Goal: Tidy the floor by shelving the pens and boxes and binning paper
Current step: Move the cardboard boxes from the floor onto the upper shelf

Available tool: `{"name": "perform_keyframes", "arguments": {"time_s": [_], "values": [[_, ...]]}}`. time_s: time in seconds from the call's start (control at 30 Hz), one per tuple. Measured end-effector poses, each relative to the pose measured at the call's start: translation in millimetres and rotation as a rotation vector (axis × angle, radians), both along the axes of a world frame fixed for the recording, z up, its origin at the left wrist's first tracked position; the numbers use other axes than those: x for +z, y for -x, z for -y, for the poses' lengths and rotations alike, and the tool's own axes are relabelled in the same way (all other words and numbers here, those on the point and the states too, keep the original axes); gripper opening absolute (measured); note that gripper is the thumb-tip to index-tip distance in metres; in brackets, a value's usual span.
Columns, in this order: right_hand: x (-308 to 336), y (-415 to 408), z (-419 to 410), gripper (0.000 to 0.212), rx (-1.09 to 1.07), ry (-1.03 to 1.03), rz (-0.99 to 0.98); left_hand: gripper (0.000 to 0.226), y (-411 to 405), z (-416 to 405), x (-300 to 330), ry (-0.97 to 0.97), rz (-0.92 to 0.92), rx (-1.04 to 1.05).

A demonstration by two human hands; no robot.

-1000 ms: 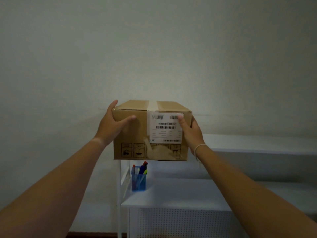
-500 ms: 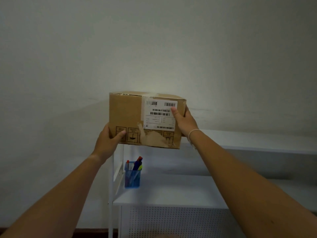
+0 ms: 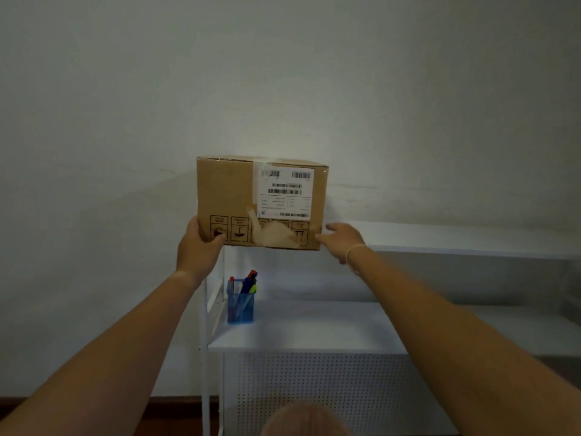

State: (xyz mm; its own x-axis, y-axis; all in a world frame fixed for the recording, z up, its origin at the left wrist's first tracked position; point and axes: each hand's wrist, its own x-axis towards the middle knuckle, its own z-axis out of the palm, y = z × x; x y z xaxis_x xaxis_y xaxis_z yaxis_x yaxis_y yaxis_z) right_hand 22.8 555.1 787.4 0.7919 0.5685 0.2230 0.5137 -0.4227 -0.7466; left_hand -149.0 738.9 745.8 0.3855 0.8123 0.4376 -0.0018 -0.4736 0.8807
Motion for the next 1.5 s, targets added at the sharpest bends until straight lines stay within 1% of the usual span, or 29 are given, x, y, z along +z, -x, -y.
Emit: {"name": "perform_keyframes", "arguments": {"time_s": [0.03, 0.17, 0.23, 0.3, 0.4, 0.57, 0.7, 0.77, 0.83, 1.0, 1.1, 1.17, 1.3, 1.5], "values": [[-9.4, -0.6, 10.2, 0.054, -0.015, 0.026, -0.020, 0.036, 1.1, 6.9, -1.0, 0.008, -0.004, 0.019], [-34.6, -0.6, 58.1, 0.051, -0.038, 0.106, -0.046, 0.047, 7.0, 39.2, -3.3, 0.056, -0.012, 0.147], [-42.6, -0.7, 83.8, 0.050, -0.053, 0.121, -0.052, 0.052, 5.2, 54.6, -5.8, 0.083, -0.066, 0.166], [-48.6, -1.5, 115.0, 0.049, -0.060, 0.121, -0.055, 0.059, -3.3, 76.0, -8.8, 0.096, -0.118, 0.131], [-56.3, -10.9, 166.0, 0.048, -0.102, 0.118, -0.042, 0.060, -27.6, 121.7, -12.5, 0.093, -0.161, 0.000], [-71.4, -22.8, 288.6, 0.046, -0.282, 0.116, -0.071, 0.063, -92.9, 228.4, -23.3, 0.063, -0.226, -0.302], [-94.0, -22.8, 406.7, 0.044, -0.520, 0.102, -0.090, 0.063, -142.1, 336.1, -44.5, 0.050, -0.269, -0.544], [-104.8, -16.4, 467.9, 0.039, -0.628, 0.119, -0.124, 0.063, -163.6, 391.2, -58.3, 0.047, -0.291, -0.662], [-113.6, -6.7, 518.4, 0.035, -0.736, 0.086, -0.178, 0.064, -177.6, 436.5, -68.5, 0.032, -0.320, -0.750], [-149.7, 24.2, 637.9, 0.038, -1.004, 0.004, -0.263, 0.065, -203.3, 549.8, -97.9, 0.019, -0.414, -1.001], [-178.2, 36.3, 685.5, 0.041, -1.098, 0.022, -0.298, 0.065, -216.9, 603.0, -121.3, 0.022, -0.486, -1.134], [-201.7, 38.9, 707.9, 0.043, -1.139, -0.021, -0.335, 0.065, -223.7, 631.8, -141.2, 0.038, -0.531, -1.184], [-253.6, 32.8, 737.2, 0.048, -1.176, -0.093, -0.434, 0.066, -240.8, 675.0, -189.2, 0.070, -0.630, -1.236], [-351.6, 4.0, 763.7, 0.058, -1.189, -0.107, -0.630, 0.068, -289.8, 715.3, -283.5, 0.058, -0.817, -1.234]]}}
